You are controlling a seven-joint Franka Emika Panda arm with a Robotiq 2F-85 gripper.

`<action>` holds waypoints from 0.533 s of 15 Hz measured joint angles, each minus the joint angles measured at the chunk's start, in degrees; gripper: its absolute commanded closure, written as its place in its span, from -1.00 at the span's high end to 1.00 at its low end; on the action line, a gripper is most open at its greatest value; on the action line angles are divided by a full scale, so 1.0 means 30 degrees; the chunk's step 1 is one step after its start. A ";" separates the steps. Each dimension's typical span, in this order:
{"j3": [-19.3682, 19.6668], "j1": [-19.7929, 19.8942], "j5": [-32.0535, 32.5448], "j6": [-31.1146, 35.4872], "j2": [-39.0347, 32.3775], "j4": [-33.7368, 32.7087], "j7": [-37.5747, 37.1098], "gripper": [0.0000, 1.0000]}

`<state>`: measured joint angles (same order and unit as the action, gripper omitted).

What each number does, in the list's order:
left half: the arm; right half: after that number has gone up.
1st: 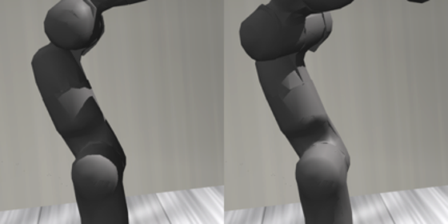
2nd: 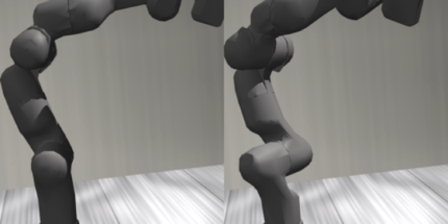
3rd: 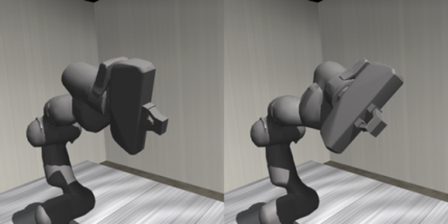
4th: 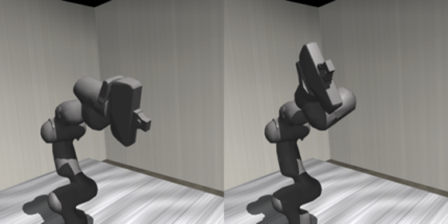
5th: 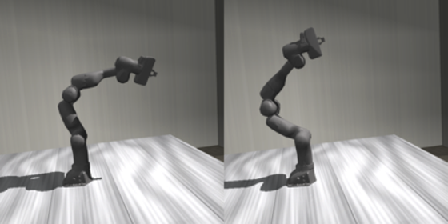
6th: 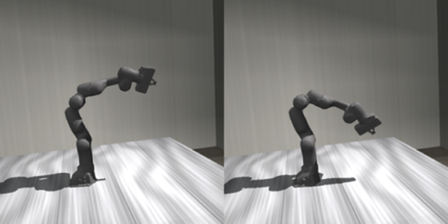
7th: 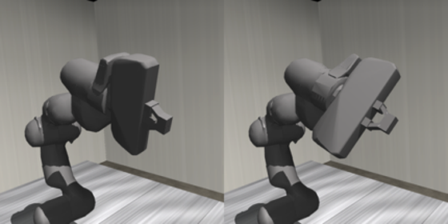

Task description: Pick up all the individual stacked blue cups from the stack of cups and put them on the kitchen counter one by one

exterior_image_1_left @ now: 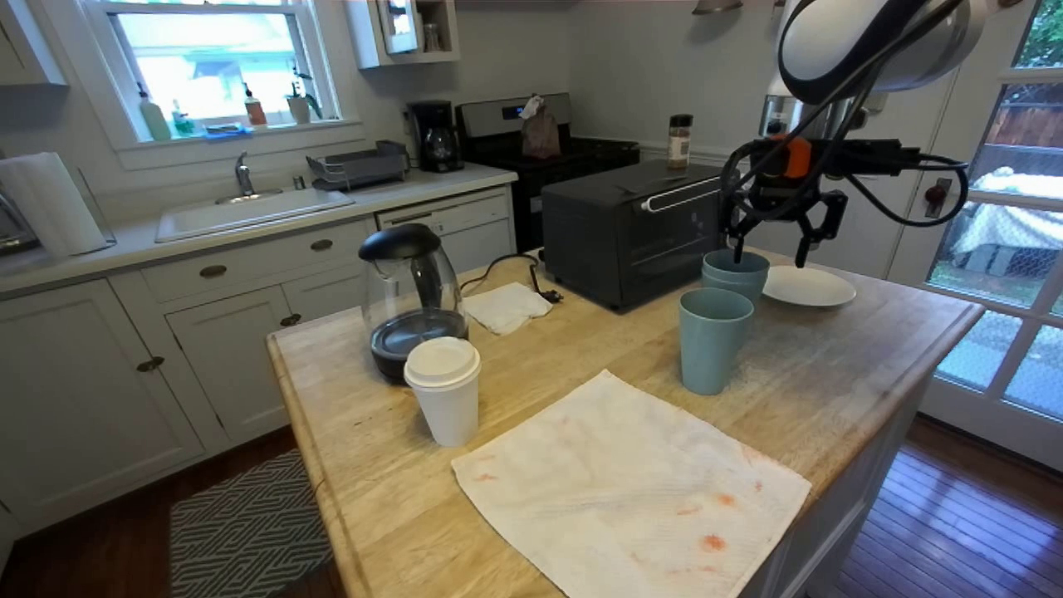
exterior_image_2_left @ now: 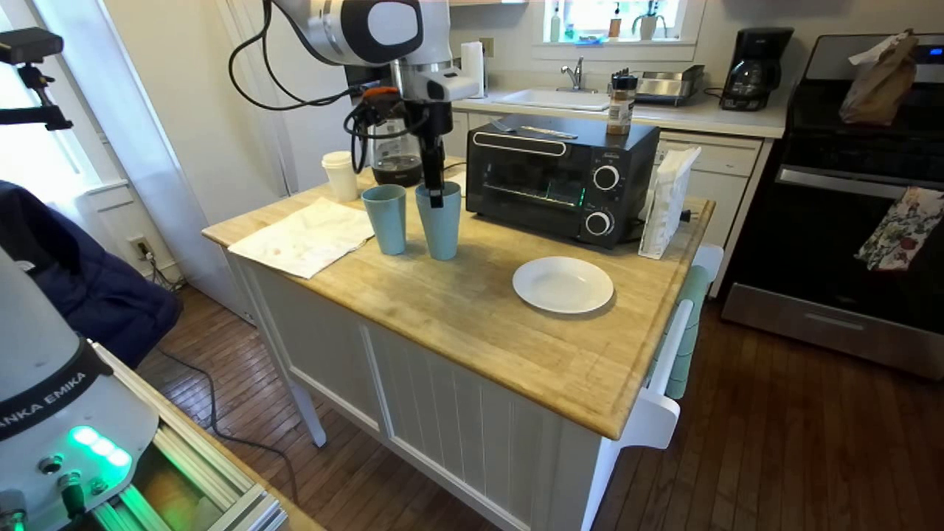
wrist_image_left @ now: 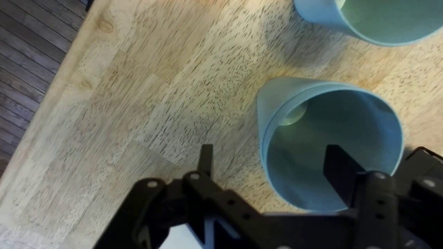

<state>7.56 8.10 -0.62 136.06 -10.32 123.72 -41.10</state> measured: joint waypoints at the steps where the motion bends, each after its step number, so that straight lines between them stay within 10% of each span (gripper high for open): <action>1: 0.0016 0.0000 -0.0032 0.0000 -0.0073 -0.0072 0.0000 -0.08; 8: 0.0127 0.0000 -0.0109 0.0000 -0.0289 -0.0351 0.0001 -0.98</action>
<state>7.94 8.10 -0.95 136.06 -11.19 122.67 -41.10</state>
